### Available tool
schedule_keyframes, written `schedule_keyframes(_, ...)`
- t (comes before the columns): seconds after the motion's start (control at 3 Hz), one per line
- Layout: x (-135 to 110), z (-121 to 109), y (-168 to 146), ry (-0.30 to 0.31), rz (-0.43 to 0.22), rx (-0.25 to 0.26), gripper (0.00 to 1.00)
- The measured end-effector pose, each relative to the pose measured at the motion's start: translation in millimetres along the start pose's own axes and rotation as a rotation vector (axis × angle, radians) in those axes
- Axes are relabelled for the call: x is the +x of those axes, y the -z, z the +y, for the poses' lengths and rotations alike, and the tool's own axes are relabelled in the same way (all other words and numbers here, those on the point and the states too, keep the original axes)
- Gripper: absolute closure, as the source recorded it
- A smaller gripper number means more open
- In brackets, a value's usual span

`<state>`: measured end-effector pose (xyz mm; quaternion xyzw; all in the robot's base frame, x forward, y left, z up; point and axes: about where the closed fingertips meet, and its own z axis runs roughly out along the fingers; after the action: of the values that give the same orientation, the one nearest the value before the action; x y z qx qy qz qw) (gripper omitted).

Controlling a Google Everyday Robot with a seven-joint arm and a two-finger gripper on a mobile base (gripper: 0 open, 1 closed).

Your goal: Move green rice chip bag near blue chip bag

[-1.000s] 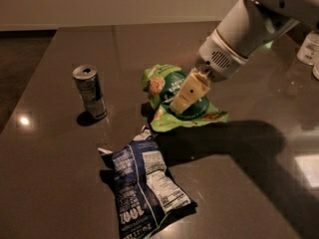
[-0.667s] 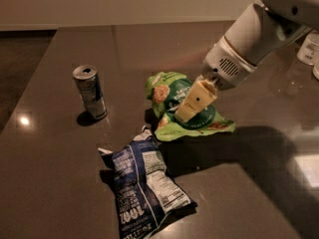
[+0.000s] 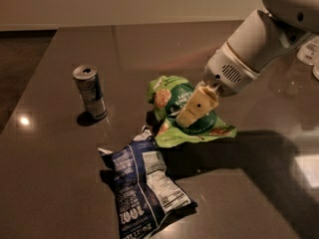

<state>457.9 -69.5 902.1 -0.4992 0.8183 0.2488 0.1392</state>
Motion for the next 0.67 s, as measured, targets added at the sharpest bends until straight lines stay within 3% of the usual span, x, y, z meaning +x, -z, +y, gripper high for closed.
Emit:
schedule_keyframes(0.33,-1.5,0.8,-0.2,0.003,-0.001,0.002,0.12)
schedule_keyframes(0.67,-2.7,1.6,-0.4,0.006,-0.002,0.004,0.00)
